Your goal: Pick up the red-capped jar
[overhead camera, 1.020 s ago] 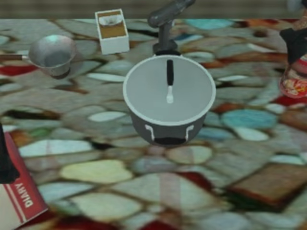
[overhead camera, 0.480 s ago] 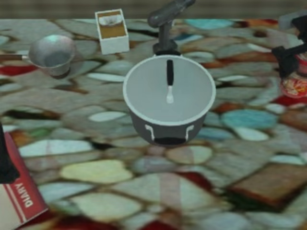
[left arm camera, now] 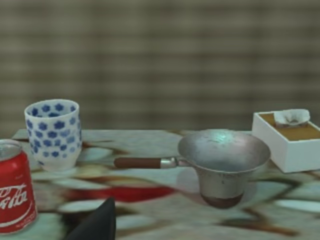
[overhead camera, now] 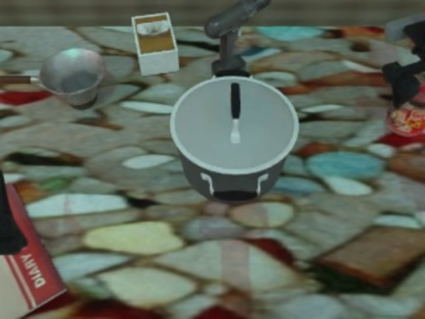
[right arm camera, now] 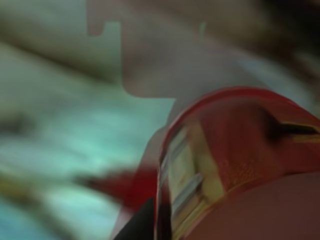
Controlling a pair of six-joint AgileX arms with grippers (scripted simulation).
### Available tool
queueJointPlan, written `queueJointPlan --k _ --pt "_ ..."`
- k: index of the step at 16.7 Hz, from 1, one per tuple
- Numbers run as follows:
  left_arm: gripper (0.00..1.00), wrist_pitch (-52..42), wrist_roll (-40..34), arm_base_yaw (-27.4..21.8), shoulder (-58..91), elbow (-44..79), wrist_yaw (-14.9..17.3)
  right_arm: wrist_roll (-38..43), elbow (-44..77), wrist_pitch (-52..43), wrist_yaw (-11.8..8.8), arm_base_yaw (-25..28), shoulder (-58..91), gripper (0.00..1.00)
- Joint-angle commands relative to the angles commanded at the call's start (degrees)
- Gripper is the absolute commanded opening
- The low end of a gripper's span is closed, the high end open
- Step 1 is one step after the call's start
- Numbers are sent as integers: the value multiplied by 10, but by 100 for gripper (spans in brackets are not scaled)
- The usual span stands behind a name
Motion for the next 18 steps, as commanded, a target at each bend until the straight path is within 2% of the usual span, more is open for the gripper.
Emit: queueJointPlan --k 7,18 --pt "100 0 0 0 0 0 0 0 0 0 0 0 0 2" --pt "100 0 0 0 0 0 0 0 -9 -2 -1 -1 -9 0"
